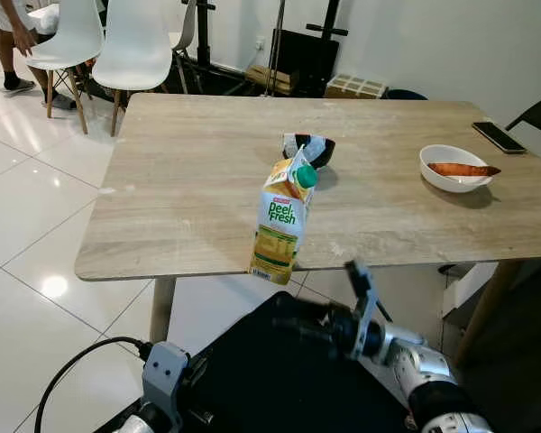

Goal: Restocking fridge

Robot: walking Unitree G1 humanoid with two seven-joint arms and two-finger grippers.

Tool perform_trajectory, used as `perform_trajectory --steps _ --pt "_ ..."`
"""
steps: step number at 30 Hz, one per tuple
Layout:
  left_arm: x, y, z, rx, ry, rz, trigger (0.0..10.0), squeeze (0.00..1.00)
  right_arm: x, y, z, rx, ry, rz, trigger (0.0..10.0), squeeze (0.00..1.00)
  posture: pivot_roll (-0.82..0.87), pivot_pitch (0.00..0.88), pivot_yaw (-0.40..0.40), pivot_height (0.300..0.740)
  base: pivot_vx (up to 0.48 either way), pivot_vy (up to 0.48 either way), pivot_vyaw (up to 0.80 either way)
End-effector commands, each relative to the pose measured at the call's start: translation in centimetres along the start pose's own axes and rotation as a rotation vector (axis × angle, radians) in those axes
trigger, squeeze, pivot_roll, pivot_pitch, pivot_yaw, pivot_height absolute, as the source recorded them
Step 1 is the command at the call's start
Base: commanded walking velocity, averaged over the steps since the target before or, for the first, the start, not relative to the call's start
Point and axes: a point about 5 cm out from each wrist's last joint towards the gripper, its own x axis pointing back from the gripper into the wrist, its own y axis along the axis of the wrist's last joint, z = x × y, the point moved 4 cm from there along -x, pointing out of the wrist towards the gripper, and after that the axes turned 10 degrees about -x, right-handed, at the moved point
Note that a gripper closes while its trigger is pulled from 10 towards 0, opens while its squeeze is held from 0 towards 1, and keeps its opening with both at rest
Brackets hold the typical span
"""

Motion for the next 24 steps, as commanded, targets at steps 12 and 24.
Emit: perform_trajectory --steps 12,24 --pt "0.1 0.3 -0.1 0.023 -0.012 0.030 10.0 0.00 -0.4 2.4 -1.5 0.082 -0.178 -0.161 10.0 0.00 0.00 0.045 -0.075 0.740 0.000 0.000 0.00" --pt "-0.3 0.4 -0.2 0.017 -0.011 0.041 10.0 0.00 -0.4 3.5 -2.1 0.140 -0.255 -0.216 10.0 0.00 -0.01 0.045 -0.077 0.740 0.000 0.000 0.00"
